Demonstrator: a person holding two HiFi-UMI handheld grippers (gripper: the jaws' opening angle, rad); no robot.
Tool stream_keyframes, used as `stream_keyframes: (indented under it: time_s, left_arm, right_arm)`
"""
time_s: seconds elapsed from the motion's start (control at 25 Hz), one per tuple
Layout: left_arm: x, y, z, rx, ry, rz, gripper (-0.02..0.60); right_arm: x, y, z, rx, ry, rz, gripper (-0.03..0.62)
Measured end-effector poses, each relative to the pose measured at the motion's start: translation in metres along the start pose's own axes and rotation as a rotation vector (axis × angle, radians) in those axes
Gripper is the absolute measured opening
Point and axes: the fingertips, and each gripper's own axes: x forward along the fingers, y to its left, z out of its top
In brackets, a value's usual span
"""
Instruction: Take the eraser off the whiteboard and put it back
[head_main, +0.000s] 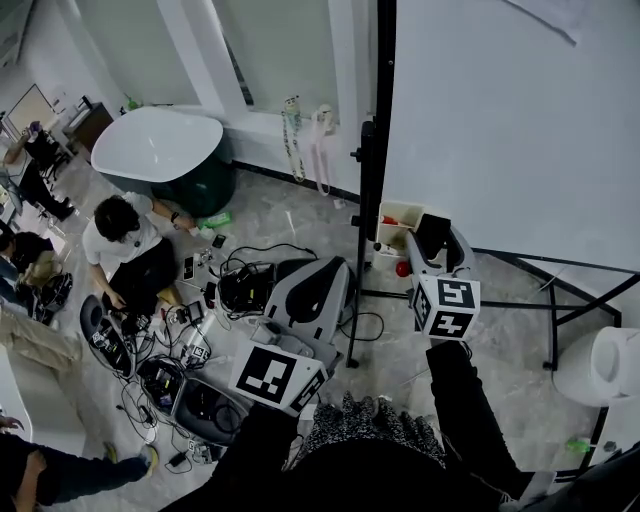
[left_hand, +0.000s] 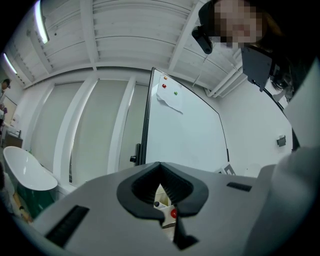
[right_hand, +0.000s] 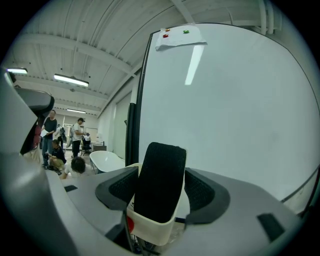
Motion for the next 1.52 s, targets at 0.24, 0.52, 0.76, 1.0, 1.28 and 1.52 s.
stream_keyframes:
  time_s: [0.24,0.52,0.76,1.0,1.28,1.52]
  left_arm:
    - [0.002,-0.007,0.003,0.007,-0.006,-0.004,0.006]
    - [0.000,-0.015,0.006,0.016,-0.010,-0.011,0.006]
    - [-0.003,-0.017,0.007,0.018,-0.014,-0.002,0.006]
    - [-0.007,-0.023,0.008,0.016,-0.019,-0.007,0.006]
    - [-0.007,-0.034,0.009,0.006,-0.026,-0.037,0.006]
    - [-0.009,-0.048,0.011,0.002,-0.033,-0.049,0.006]
  right_arm:
    - [-0.004,-0.003,0.008,0.005,-0.035,0.012,0.275]
    - [-0.002,0.005,0.009,0.013,-0.015,0.071,0.301]
    - [-0.005,0.005,0.010,0.020,-0.019,0.085,0.302]
    - [-0.020,0.001,0.019,0.024,-0.054,0.090,0.321]
    - [-0.039,-0.015,0.014,0.026,-0.019,0.056,0.319]
    - [-0.056,-0.017,0.016,-0.005,-0.002,0.076,0.316]
